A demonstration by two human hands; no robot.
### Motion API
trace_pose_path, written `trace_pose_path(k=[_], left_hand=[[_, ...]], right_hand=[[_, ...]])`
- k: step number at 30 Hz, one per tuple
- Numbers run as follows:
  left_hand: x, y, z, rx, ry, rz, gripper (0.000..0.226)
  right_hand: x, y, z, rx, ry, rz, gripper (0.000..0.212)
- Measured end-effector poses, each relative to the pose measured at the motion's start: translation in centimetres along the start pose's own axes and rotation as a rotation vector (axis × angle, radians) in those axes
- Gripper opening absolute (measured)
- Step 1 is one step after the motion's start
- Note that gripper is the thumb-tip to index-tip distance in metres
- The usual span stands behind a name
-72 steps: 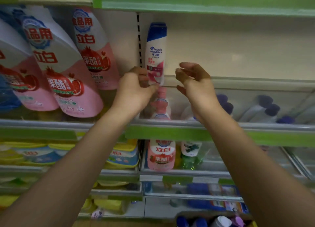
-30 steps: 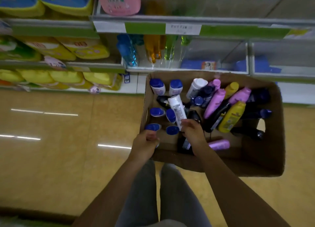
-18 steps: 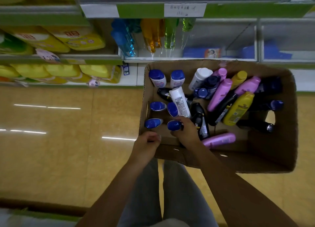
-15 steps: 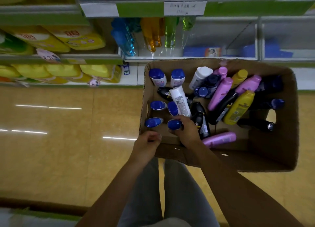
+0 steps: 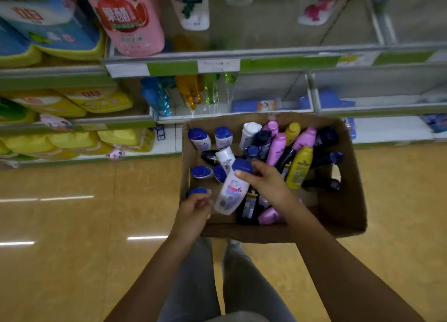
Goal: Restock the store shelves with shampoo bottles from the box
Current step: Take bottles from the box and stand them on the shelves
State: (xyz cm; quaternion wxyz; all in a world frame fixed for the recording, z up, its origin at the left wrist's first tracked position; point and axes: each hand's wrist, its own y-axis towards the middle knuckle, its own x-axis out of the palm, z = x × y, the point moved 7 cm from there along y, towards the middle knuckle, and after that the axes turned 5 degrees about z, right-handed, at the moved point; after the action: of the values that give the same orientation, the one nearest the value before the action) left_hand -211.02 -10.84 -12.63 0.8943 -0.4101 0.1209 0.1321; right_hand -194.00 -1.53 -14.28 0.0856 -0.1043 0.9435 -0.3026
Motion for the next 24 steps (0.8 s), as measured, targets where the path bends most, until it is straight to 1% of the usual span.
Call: trace_pose_path(k=[2, 3, 4, 7, 9, 10, 12, 13, 15, 17, 21, 24], left_hand=[[-0.3, -1.1, 1.6, 0.027, -0.074, 0.028, 0.03], [-0.5, -1.6, 2.3, 0.045, -0.099, 0.029, 0.036], [-0.7, -2.0, 3.1, 0.068, -0.117, 0.013, 0.041], [-0.9, -3.3, 5.2, 0.113, -0.183, -0.092, 0.049], [-0.9, -4.2, 6.2, 0.125, -0.194, -0.169, 0.063], [-0.9, -4.7, 6.8, 0.136, -0.239, -0.202, 0.066], [-0.9, -5.7, 8.0, 0.147, -0.394, -0.272, 0.06], [-0.8, -6.3, 8.6, 0.148, -0.448, -0.313, 0.056], [-0.6, -7.6, 9.6, 0.165, -0.478, -0.391, 0.051], [-0.6, -8.6, 10.2, 0.198, -0.483, -0.42, 0.051], [-0.9, -10.0, 11.0, 0.23, -0.516, -0.409, 0.052], [-1.2, -10.8, 11.5, 0.272, -0.532, -0.367, 0.046]], right_hand=[[-0.9, -0.7, -2.8, -0.057, 0.019, 0.035, 0.037], [-1.2, -1.1, -4.2, -0.084, 0.035, 0.044, 0.049], [-1.5, -1.6, -5.6, -0.11, 0.051, 0.053, 0.056], [-2.5, -2.9, -9.7, -0.178, 0.073, 0.089, 0.055], [-2.8, -3.8, -12.3, -0.228, 0.098, 0.106, 0.052], [-2.9, -4.2, -13.5, -0.26, 0.1, 0.114, 0.057], [-2.9, -5.1, -15.6, -0.301, 0.082, 0.127, 0.069], [-2.9, -5.5, -16.4, -0.301, 0.078, 0.13, 0.07], [-3.0, -6.1, -17.7, -0.3, 0.06, 0.13, 0.063], [-3.2, -6.6, -18.6, -0.297, 0.023, 0.134, 0.054], [-3.3, -7.9, -19.9, -0.313, -0.013, 0.115, 0.05], [-3.3, -8.9, -20.5, -0.323, -0.054, 0.092, 0.046]])
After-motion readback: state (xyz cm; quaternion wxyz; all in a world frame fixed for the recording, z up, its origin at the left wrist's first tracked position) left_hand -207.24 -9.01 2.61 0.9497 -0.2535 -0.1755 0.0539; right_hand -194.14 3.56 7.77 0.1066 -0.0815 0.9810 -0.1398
